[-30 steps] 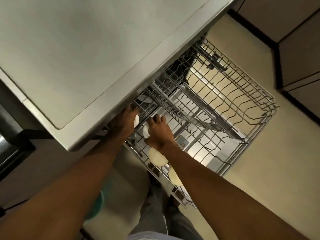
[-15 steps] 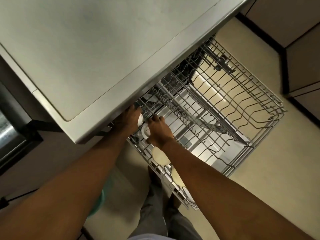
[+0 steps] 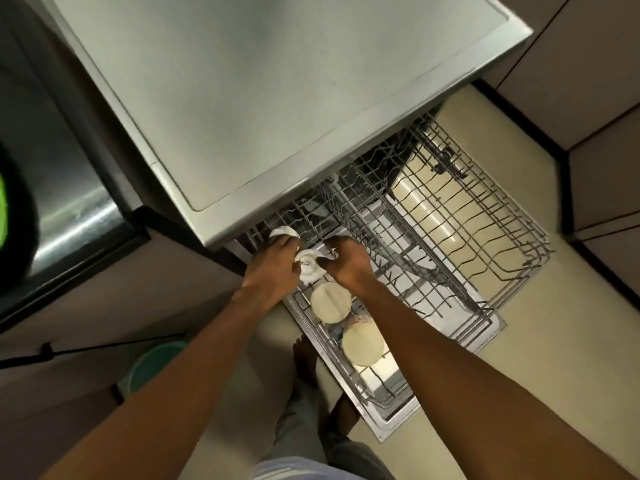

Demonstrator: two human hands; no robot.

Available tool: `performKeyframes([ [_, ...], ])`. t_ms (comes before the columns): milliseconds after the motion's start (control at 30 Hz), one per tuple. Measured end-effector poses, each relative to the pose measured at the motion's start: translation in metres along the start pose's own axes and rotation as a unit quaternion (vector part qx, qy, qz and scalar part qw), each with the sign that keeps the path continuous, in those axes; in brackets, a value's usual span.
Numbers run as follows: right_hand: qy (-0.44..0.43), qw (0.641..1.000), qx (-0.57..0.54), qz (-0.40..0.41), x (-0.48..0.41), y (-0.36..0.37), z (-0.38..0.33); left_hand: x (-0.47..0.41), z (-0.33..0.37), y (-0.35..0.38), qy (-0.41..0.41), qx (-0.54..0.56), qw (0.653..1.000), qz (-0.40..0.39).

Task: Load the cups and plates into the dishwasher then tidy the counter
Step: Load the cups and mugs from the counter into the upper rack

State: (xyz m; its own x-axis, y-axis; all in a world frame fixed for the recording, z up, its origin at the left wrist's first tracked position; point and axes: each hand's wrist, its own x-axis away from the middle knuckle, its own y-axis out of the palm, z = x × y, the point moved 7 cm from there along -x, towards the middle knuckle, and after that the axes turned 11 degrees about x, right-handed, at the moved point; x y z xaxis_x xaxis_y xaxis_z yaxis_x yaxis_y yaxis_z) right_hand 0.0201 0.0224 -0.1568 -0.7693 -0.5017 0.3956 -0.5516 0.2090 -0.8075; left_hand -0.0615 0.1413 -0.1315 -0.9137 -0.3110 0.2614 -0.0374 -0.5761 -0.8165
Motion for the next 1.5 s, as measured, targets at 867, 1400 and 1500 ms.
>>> performKeyframes([
  [867, -0.284, 0.931, -0.123, 0.193, 0.152, -0.128, -0.193, 0.222, -0.011, -0.212, -0.032, 0.155, 0.900, 0.406],
  [1400, -0.344, 0.899, -0.132, 0.236, 0.052, -0.104, -0.432, 0.183, -0.174, -0.396, -0.013, 0.115, 0.868, 0.482],
  [1500, -0.356, 0.895, -0.131, 0.233, 0.035, -0.097, -0.468, 0.169, -0.200, -0.415, -0.023, 0.111, 0.868, 0.484],
])
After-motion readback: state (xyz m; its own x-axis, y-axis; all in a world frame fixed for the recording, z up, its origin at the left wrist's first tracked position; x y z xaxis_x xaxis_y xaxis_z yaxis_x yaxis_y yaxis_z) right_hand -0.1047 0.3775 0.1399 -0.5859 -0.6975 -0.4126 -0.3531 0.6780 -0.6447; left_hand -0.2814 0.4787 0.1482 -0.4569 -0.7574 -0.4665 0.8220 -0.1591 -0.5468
